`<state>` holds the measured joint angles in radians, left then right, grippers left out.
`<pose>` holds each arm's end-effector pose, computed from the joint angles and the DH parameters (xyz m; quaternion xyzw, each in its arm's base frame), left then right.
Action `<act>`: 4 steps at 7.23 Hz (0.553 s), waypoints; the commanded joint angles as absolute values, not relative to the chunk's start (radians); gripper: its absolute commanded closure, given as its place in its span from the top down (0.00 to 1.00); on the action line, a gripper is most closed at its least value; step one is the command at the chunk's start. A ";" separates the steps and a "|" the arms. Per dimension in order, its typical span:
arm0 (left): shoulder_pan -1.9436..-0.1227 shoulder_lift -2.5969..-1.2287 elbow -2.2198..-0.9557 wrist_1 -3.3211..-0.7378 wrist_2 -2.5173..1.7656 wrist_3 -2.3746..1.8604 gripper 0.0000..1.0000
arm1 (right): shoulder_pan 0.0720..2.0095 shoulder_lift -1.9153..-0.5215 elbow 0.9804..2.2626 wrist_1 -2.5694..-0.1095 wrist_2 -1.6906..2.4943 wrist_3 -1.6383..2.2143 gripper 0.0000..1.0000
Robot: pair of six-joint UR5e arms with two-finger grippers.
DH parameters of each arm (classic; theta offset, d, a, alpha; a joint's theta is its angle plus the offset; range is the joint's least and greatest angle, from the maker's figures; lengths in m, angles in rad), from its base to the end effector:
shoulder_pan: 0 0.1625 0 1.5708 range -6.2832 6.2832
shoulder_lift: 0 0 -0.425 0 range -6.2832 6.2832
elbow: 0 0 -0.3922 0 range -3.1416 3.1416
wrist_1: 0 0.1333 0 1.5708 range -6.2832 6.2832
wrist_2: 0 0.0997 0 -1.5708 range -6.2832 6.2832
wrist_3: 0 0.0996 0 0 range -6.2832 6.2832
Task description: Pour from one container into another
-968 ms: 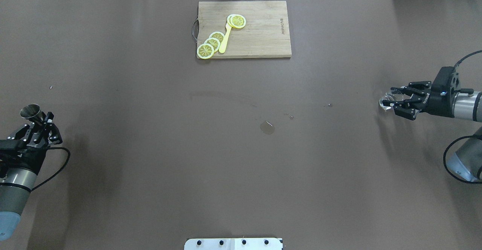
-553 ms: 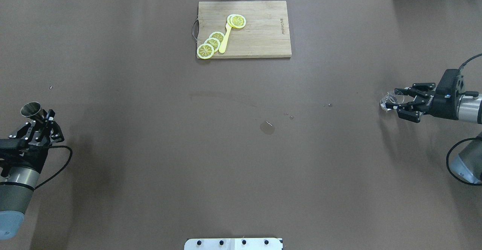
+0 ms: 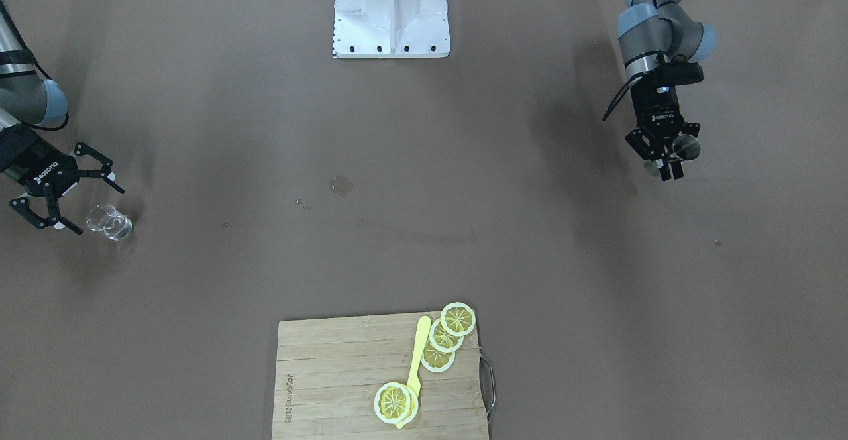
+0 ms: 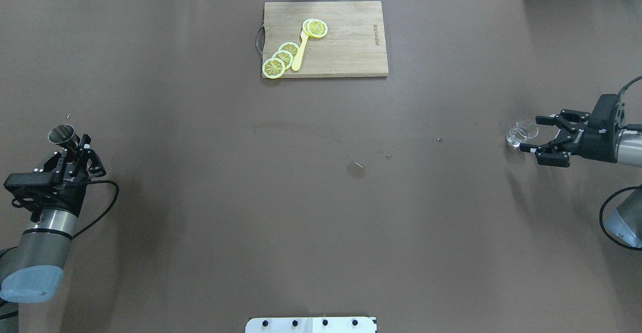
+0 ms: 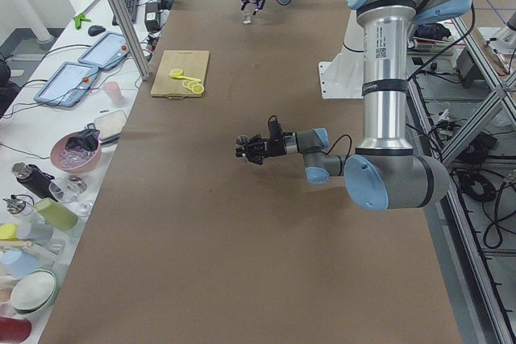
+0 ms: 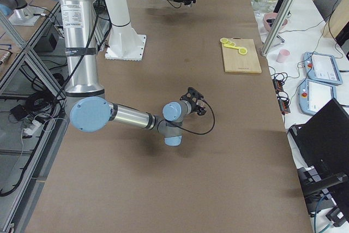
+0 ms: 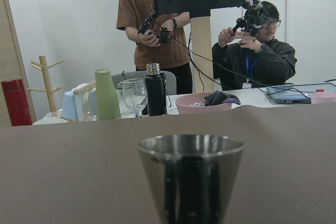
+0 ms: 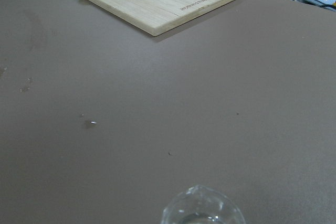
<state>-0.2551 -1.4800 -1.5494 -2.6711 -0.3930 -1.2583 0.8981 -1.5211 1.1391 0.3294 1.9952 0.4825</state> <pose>0.3669 -0.3285 0.5674 0.5799 0.2416 -0.2423 0.7394 -0.2275 -0.4337 0.6384 0.4803 -0.4954 -0.2116 0.6922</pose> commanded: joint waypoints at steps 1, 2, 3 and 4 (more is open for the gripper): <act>-0.271 -1.526 -1.508 -2.649 -0.409 -1.256 0.13 | 0.900 -1.577 1.143 0.363 1.999 0.512 0.99; -0.278 -1.545 -1.487 -2.648 -0.419 -1.258 0.19 | 0.910 -1.616 1.149 0.365 2.011 0.518 0.99; -0.281 -1.549 -1.483 -2.648 -0.420 -1.256 0.22 | 0.932 -1.646 1.152 0.364 2.055 0.518 1.00; -0.282 -1.549 -1.483 -2.648 -0.422 -1.258 0.25 | 0.969 -1.663 1.146 0.344 2.104 0.518 1.00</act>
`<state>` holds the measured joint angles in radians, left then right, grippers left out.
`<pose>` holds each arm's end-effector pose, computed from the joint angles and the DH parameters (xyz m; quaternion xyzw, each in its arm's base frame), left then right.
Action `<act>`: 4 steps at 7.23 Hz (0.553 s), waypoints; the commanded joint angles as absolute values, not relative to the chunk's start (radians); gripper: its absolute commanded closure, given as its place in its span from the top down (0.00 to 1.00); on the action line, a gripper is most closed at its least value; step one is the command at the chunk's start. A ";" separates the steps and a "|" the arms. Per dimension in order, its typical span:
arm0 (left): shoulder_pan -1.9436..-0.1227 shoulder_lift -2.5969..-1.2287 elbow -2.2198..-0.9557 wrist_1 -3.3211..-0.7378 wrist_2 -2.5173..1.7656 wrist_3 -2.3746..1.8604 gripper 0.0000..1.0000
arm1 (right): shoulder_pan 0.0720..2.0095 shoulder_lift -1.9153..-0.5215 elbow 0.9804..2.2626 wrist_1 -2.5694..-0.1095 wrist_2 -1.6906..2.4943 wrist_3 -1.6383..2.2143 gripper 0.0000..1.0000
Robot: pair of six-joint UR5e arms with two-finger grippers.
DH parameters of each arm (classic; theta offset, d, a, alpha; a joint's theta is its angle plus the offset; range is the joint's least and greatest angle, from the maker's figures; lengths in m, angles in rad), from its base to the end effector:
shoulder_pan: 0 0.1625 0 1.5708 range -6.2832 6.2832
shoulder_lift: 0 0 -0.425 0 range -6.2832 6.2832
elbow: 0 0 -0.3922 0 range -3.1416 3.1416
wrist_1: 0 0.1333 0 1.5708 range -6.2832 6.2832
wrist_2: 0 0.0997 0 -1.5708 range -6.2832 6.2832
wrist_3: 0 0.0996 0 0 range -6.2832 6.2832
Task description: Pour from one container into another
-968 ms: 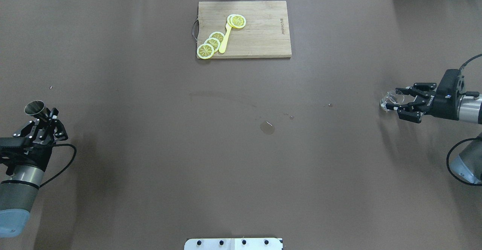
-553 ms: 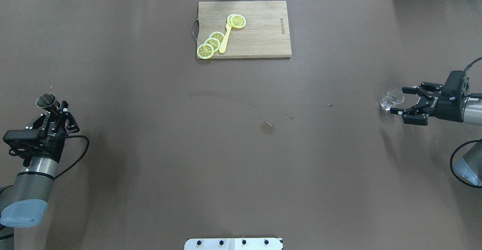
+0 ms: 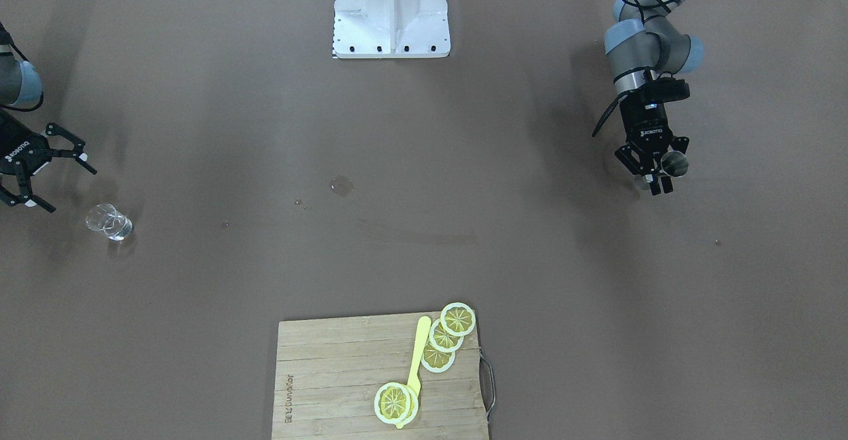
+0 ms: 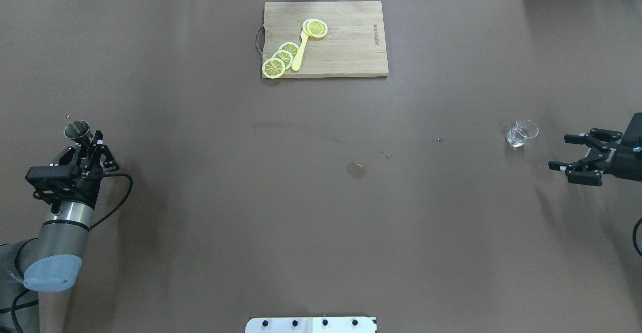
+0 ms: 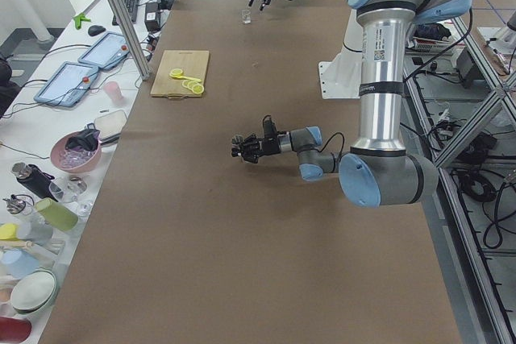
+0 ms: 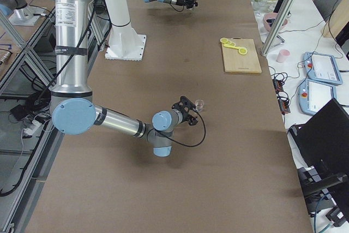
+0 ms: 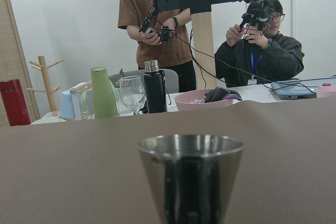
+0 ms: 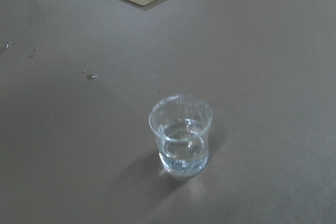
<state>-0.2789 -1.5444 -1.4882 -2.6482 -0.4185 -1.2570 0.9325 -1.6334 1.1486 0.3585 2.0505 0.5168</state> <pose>0.3886 -0.3446 0.5708 0.5752 0.2325 -0.2406 0.7465 -0.1805 -0.3898 0.6817 0.4407 -0.4999 -0.2010 0.7180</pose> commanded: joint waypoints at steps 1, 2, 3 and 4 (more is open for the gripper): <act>-0.282 -1.549 -1.483 -2.646 -0.423 -1.256 0.29 | 1.020 -1.672 1.144 0.292 2.165 0.517 1.00; -0.282 -1.549 -1.483 -2.645 -0.434 -1.249 0.38 | 1.101 -1.666 1.147 0.223 2.243 0.512 1.00; -0.282 -1.549 -1.485 -2.646 -0.434 -1.235 0.53 | 1.158 -1.654 1.158 0.131 2.306 0.503 1.00; -0.282 -1.549 -1.485 -2.646 -0.436 -1.235 0.60 | 1.172 -1.655 1.160 0.061 2.316 0.500 1.00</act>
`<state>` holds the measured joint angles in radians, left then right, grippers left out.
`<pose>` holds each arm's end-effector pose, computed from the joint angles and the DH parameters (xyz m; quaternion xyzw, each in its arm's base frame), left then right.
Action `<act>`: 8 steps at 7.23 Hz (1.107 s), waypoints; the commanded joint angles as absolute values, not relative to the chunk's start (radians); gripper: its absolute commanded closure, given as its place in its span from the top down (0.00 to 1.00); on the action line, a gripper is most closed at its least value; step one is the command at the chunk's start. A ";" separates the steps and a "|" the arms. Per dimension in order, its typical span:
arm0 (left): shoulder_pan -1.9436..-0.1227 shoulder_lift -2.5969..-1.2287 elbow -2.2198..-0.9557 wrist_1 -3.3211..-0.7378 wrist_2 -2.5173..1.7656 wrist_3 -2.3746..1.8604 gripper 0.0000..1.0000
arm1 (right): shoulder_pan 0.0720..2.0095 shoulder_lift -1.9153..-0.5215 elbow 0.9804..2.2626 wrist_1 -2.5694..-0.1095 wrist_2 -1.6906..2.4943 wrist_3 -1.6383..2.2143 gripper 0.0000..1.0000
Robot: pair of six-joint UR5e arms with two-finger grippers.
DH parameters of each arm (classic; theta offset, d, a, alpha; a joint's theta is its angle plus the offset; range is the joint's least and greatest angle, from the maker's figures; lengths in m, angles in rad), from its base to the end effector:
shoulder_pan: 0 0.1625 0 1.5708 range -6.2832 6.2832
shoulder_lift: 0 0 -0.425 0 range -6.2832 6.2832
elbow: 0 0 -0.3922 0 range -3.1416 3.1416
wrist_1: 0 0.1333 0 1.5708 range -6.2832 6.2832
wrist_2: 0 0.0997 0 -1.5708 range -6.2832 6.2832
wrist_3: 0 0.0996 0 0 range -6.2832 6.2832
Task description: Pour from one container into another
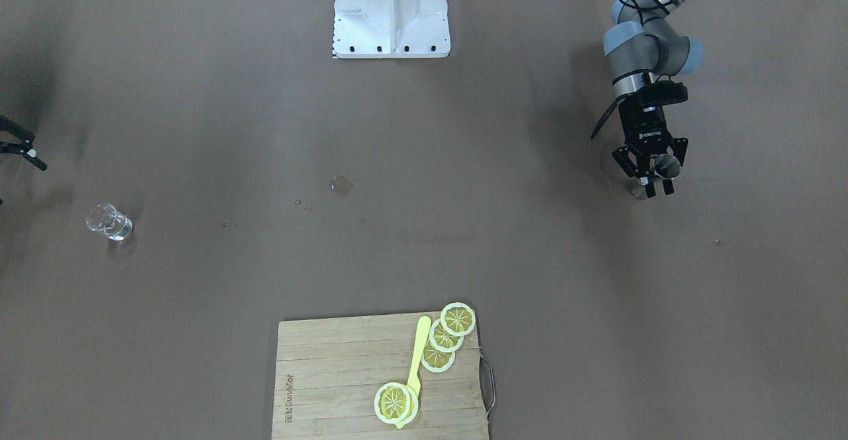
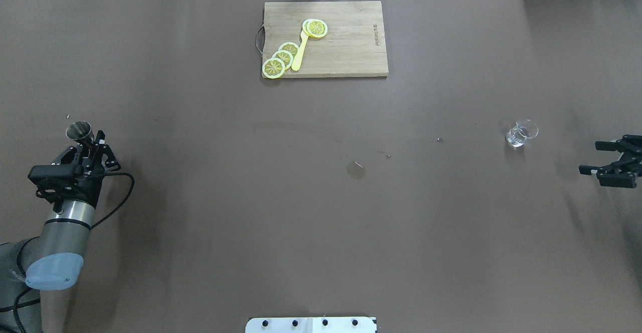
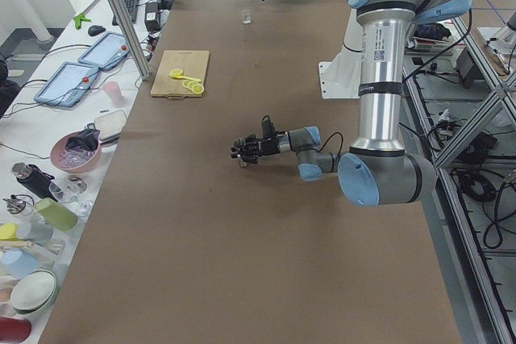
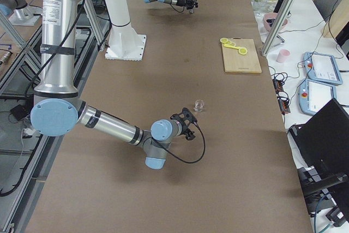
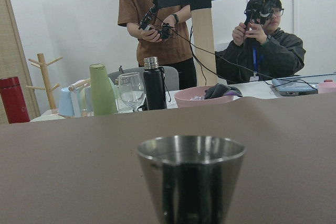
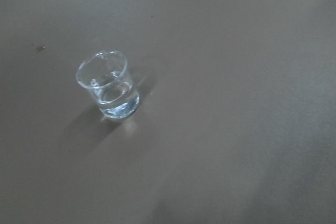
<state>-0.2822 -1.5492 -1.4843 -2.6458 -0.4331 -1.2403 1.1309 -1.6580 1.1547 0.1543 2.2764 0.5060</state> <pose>0.3908 -0.3462 0.5714 0.5728 0.2296 -0.2323 0.7518 -0.1132 -0.4019 0.7073 0.3503 -0.4972 -0.1727 0.7748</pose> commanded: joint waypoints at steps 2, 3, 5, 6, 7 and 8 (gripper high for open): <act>-0.282 -1.549 -1.485 -2.646 -0.436 -1.235 0.97 | 1.198 -1.654 1.166 -0.108 2.339 0.495 1.00; -0.282 -1.549 -1.485 -2.646 -0.436 -1.235 0.98 | 1.189 -1.645 1.167 -0.205 2.353 0.495 1.00; -0.284 -1.548 -1.491 -2.649 -0.436 -1.235 0.98 | 1.221 -1.599 1.239 -0.483 2.393 0.495 0.99; -0.287 -1.546 -1.509 -2.652 -0.443 -1.235 0.98 | 1.247 -1.598 1.294 -0.591 2.391 0.492 0.99; -0.301 -1.540 -1.540 -2.660 -0.463 -1.224 0.98 | 1.253 -1.606 1.339 -0.654 2.391 0.492 0.99; -0.307 -1.531 -1.560 -2.675 -0.466 -1.185 0.98 | 1.255 -1.620 1.389 -0.773 2.390 0.492 0.99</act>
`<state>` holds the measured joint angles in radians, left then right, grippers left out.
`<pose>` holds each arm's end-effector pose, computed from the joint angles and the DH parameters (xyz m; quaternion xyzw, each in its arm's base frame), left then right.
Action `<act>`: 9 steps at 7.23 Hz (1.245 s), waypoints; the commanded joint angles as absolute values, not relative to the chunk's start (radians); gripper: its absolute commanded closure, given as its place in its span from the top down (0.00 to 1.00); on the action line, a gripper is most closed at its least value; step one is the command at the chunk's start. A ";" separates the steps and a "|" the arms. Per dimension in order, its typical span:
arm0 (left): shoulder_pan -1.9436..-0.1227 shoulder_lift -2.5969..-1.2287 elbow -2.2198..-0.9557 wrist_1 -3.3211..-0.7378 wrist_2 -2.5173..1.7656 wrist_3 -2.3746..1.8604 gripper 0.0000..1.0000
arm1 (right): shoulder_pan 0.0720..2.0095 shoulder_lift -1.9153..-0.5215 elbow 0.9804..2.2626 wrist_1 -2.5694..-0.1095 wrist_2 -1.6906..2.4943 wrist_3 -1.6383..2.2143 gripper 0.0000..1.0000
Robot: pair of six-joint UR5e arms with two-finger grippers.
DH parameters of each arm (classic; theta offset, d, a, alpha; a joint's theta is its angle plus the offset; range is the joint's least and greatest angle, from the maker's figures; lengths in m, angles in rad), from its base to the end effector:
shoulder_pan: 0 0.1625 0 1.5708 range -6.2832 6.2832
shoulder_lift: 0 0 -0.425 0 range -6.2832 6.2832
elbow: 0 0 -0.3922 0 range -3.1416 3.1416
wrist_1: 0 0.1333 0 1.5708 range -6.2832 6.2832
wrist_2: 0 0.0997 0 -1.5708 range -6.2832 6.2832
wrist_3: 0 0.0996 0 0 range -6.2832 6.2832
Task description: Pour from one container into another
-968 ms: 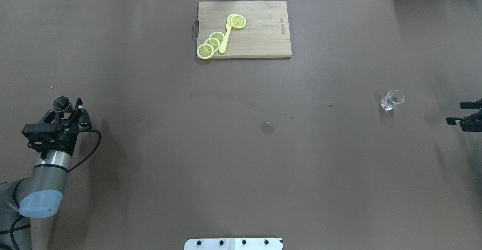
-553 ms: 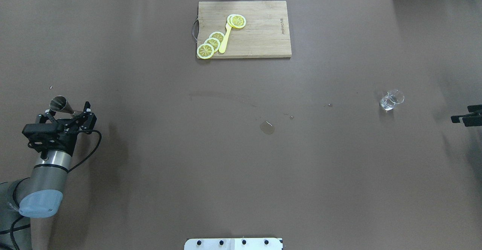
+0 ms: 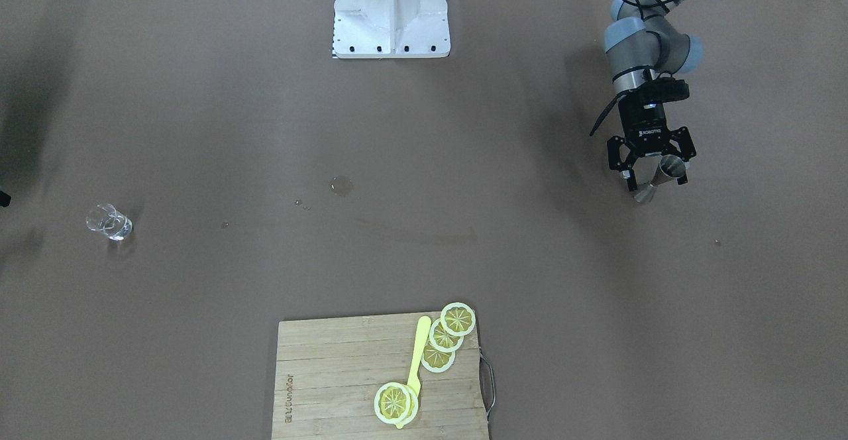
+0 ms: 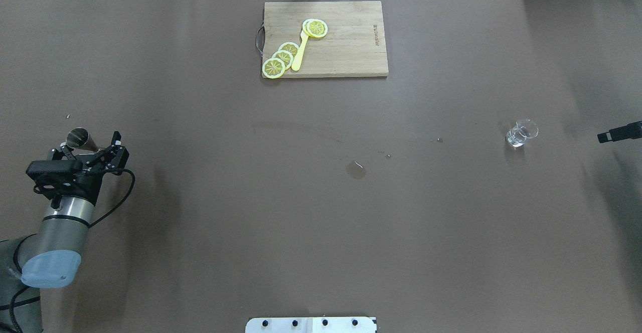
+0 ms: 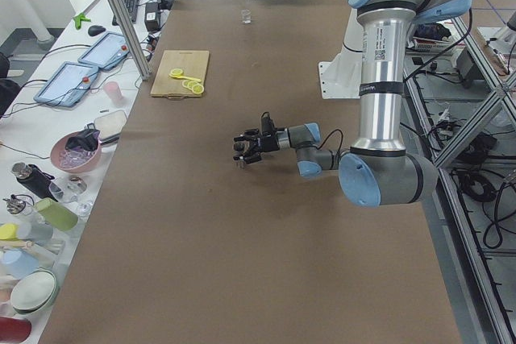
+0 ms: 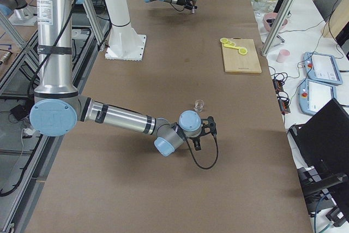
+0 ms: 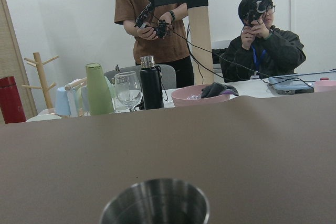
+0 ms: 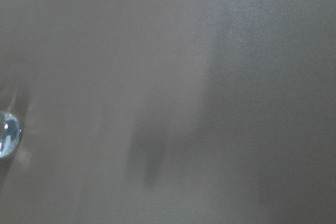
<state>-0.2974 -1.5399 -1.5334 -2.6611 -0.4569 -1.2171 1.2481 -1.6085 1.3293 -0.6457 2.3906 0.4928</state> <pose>0.3819 -0.3499 0.5519 0.5696 0.2459 -0.2376 0.7474 -0.0953 -0.4758 0.6895 0.1173 -0.4624 -0.0521 0.8773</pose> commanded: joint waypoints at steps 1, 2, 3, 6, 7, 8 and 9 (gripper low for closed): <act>-0.314 -1.508 -1.587 -2.704 -0.483 -1.151 0.98 | 1.261 -1.621 1.437 -0.916 2.382 0.489 0.98; -0.319 -1.461 -1.635 -2.753 -0.504 -1.093 0.98 | 1.269 -1.617 1.465 -1.022 2.378 0.489 0.98; -0.319 -1.427 -1.678 -2.778 -0.515 -1.053 0.98 | 1.294 -1.611 1.471 -1.116 2.385 0.488 0.98; -0.365 -1.394 -1.834 -2.766 -0.676 -0.958 0.98 | 1.342 -1.542 1.522 -1.408 2.347 0.491 0.99; -0.395 -1.400 -1.851 -2.763 -0.778 -0.936 0.98 | 1.363 -1.542 1.525 -1.416 2.339 0.485 1.00; -0.426 -1.414 -1.861 -2.741 -0.884 -0.936 0.98 | 1.390 -1.539 1.532 -1.419 2.339 0.451 1.00; -0.480 -1.451 -1.870 -2.703 -1.035 -0.936 0.98 | 1.416 -1.548 1.540 -1.420 2.339 0.407 1.00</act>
<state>-0.4231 -1.4172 -1.8544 -2.7406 -0.8661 -0.9406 1.3828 -1.5431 1.5303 -1.4124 2.3414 0.4537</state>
